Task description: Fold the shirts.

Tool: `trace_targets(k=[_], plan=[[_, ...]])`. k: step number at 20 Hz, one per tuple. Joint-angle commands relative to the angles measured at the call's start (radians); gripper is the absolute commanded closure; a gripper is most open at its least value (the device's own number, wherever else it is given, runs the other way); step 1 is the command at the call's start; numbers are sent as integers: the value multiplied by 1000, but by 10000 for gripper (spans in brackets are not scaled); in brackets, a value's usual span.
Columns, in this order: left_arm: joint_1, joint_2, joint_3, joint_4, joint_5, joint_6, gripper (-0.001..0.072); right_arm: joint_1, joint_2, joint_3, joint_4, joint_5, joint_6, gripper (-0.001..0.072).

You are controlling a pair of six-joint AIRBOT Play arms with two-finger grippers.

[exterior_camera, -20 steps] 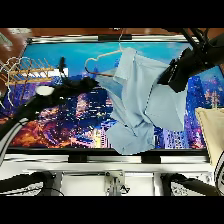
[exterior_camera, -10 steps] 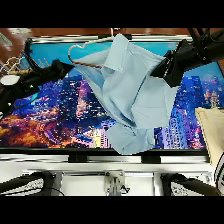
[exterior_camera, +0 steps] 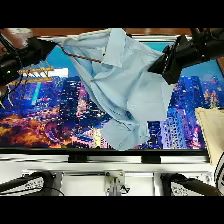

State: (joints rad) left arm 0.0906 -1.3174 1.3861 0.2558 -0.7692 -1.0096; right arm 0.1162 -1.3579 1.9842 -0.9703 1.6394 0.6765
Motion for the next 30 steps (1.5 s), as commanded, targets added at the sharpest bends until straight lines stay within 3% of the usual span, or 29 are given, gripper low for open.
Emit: trace_targets(k=[1, 3, 14, 19, 26, 30], plan=[[37, 1, 15, 56, -92, -2, 653, -1, 1, 1, -4, -52, -2, 652], [49, 1, 15, 134, -111, -25, 653, -1, 1, 1, -28, -57, -1, 652], [-11, 7, 260, 88, -151, -32, 652, 0, -9, 1, -197, -21, 5, 652], [-35, 63, 309, 84, -217, -35, 652, 0, -10, 1, -208, -46, 84, 652], [-362, 108, 309, 21, -92, 30, 653, 0, -17, 1, -108, -154, 287, 652], [-513, 106, 309, 177, -92, 28, 652, 0, -16, 1, -124, -222, 354, 652]])
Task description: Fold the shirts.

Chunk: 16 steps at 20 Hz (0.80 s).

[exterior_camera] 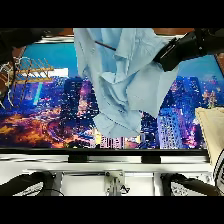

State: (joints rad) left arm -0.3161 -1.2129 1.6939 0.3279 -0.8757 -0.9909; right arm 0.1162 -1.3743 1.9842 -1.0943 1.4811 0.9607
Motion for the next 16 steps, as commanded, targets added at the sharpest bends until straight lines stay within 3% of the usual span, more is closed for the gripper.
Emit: trace_targets(k=[1, 6, 11, 12, 14, 16], plan=[[-123, 0, 1, 180, 10, -6, 652, 0, 0, 1, 0, -90, 89, 652], [-95, -5, 1, 628, -24, -261, 652, -1, 19, 1, 4, -127, 147, 652], [-65, -24, 1, 656, 76, -286, 642, 0, 44, 1, 150, -125, 153, 652], [-69, -26, 1, 655, 89, -285, 570, 0, 47, 1, 154, -125, 153, 652], [-70, -25, 2, 655, 99, -286, 212, -1, 53, 1, 149, -129, 153, 652], [-63, -20, 2, 655, 99, -286, 169, -1, 59, 1, 101, -163, 172, 652]])
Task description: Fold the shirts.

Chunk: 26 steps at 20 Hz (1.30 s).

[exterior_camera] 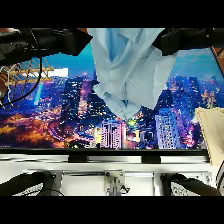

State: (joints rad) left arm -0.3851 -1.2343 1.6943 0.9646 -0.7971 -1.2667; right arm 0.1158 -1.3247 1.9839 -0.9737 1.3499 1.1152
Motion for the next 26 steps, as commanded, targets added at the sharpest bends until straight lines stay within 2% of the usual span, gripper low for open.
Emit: trace_targets(k=[1, 4, 6, 8, 12, 13, 17, 26], plan=[[7, 7, 1, 19, 21, -10, 169, 0, 14, 1, -70, -68, 60, 652], [9, 31, 1, 19, 20, -10, 170, 0, 25, 1, -316, -191, 199, 652], [10, 48, 1, 19, 20, -10, 169, 0, 31, 1, -549, -246, 338, 652], [10, 64, 1, 19, 19, -10, 170, -1, 37, 1, -794, -254, 436, 652], [10, 79, 1, 19, 18, -10, 170, -2, 53, 1, -1227, -252, 563, 652], [10, 80, 1, 19, 16, -10, 170, -16, 57, 2, -1273, -254, 587, 651], [10, 80, 1, 19, -2, -10, 170, -170, 77, 3, -1267, -237, 682, 652], [10, 80, 1, 19, -26, -14, 170, -488, 86, 3, -1242, -237, 687, 652]])
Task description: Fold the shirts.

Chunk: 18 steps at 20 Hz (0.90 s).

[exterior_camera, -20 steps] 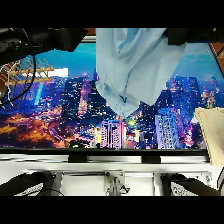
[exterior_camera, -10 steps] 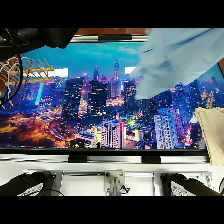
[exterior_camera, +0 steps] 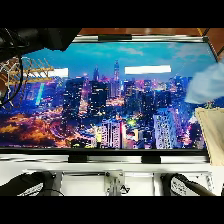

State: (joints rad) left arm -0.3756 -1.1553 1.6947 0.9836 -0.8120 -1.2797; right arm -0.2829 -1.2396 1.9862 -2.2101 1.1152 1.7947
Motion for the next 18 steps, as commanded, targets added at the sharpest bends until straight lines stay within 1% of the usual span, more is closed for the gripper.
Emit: trace_targets(k=[1, 3, 5, 8, 12, 14, 18], plan=[[0, 1, 1, 0, -19, -2, 171, -123, 1, 1, -5, -2, 8, 652], [0, 1, 1, -1, -36, -11, 171, -188, 1, 1, -4, -4, 7, 652], [0, 1, 1, -2, -38, -47, 171, -248, 1, 1, 22, -20, 7, 652], [0, 1, 1, -15, -38, -47, 171, -317, 1, 1, 42, -66, 6, 652], [-1, 1, 1, -27, -45, -47, 171, -378, 1, 1, 43, -93, -35, 652], [-1, 1, 1, -39, -84, -47, 171, -411, 0, 1, 46, -95, -34, 652], [-1, 2, 1, -42, -249, -50, 171, -480, 0, 1, 43, -94, -34, 652]])
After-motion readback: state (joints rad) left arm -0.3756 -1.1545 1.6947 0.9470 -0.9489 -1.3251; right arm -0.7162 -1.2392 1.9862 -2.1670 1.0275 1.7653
